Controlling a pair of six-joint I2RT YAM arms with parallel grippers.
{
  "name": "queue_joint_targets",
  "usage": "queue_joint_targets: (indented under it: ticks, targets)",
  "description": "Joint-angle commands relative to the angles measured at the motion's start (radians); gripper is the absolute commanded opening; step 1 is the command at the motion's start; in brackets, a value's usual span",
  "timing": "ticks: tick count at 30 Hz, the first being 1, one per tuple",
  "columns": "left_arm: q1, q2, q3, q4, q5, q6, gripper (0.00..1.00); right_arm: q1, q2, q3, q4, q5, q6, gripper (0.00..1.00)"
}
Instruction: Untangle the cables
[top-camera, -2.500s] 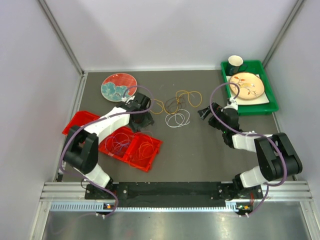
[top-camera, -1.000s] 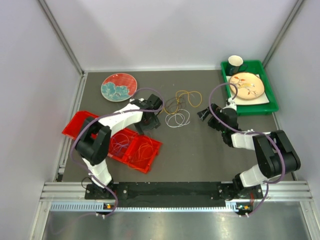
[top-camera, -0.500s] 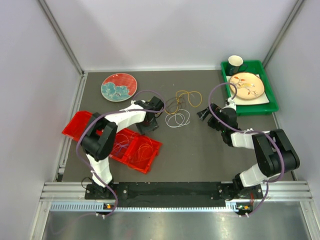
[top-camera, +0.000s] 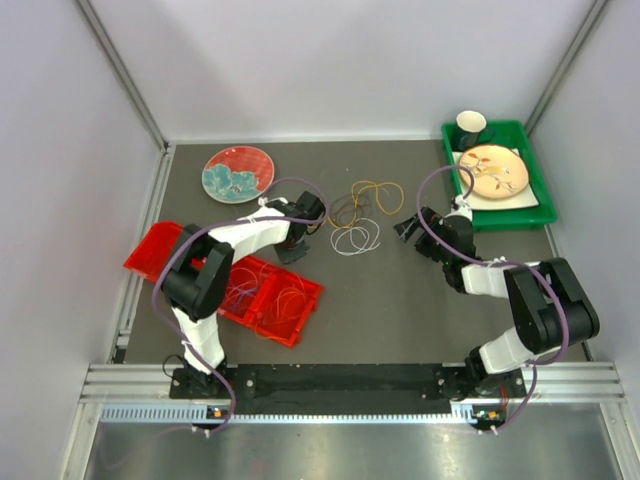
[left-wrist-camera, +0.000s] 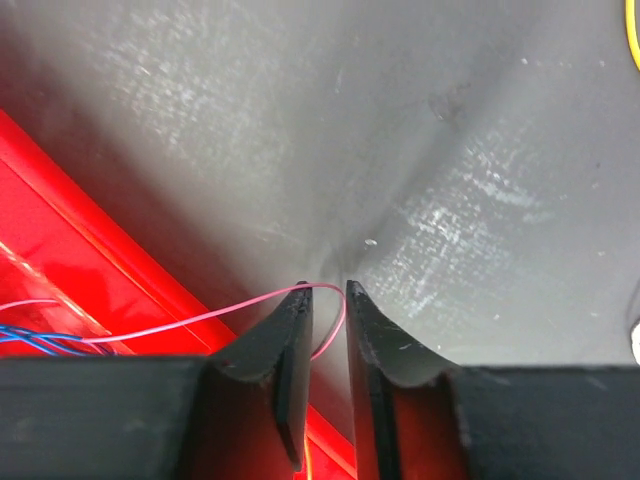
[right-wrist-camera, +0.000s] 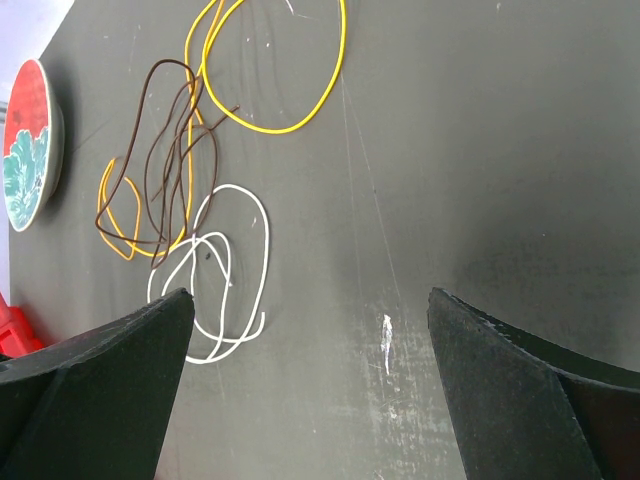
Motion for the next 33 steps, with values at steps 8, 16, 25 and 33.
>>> queue_joint_targets:
  ticks: [8,16,25,33]
  targets:
    - [0.045,0.005,0.024,0.008,-0.076,0.05,0.34,0.0,0.005,0.045,0.029,-0.009,-0.018,0.99]
    - [0.057,0.036,0.021,0.06,-0.047,0.085,0.1,-0.002,0.005,0.044,0.03,-0.011,-0.016,0.99]
    - [0.057,-0.071,0.036,0.109,-0.034,0.148,0.0,-0.002,0.005,0.044,0.032,-0.009,-0.016,0.99]
    - [0.058,-0.222,0.119,-0.023,-0.087,0.206,0.0,-0.002,0.005,0.044,0.032,-0.011,-0.015,0.99]
